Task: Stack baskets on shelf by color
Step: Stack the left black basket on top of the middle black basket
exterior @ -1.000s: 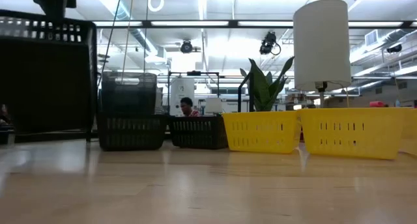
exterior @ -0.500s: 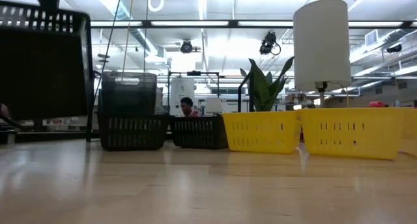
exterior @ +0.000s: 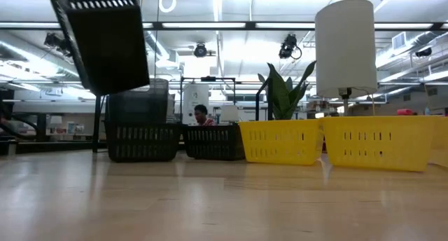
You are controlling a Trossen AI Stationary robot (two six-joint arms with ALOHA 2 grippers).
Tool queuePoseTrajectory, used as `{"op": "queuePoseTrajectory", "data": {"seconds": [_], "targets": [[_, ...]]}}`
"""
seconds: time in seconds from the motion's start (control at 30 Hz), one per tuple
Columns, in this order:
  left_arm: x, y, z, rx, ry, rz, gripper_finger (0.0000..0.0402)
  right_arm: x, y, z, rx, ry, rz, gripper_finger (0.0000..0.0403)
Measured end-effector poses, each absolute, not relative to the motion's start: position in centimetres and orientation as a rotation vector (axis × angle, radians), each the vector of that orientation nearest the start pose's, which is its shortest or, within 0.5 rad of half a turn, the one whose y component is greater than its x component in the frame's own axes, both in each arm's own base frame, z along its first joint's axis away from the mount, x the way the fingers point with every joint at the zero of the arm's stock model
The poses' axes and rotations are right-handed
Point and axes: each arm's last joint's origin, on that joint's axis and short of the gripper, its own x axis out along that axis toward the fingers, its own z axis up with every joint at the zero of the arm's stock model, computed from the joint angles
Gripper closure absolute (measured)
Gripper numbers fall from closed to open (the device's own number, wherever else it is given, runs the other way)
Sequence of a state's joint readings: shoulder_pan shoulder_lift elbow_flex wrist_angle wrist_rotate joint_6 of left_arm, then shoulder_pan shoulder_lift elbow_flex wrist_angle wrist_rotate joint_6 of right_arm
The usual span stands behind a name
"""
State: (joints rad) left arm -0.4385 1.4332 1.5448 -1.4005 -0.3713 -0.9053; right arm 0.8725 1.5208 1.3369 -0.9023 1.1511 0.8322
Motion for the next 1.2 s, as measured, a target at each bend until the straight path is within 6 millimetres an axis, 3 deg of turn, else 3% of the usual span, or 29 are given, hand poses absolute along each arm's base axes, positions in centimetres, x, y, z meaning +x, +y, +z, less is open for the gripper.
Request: {"op": "queuePoseTrajectory", "data": {"seconds": [0.27,0.5,0.73,0.97,1.2], "targets": [[26.3,-8.1,33.6,-0.167,1.143,0.495,0.0395,21.3,20.7,31.1,-0.119,0.413,-0.455,0.028],[29.7,-7.8,29.3,-0.081,1.312,0.528,0.0395,21.3,20.7,31.1,-0.122,0.415,-0.453,0.028],[31.9,-8.3,25.3,0.004,1.438,0.553,0.0392,21.3,20.8,31.1,-0.12,0.427,-0.443,0.028],[32.7,-9.2,22.8,0.059,1.528,0.53,0.0342,21.3,20.8,31.1,-0.119,0.428,-0.442,0.028],[32.5,-9.4,23.0,0.02,1.561,0.504,0.0253,21.3,20.8,31.1,-0.12,0.428,-0.441,0.028]]}}
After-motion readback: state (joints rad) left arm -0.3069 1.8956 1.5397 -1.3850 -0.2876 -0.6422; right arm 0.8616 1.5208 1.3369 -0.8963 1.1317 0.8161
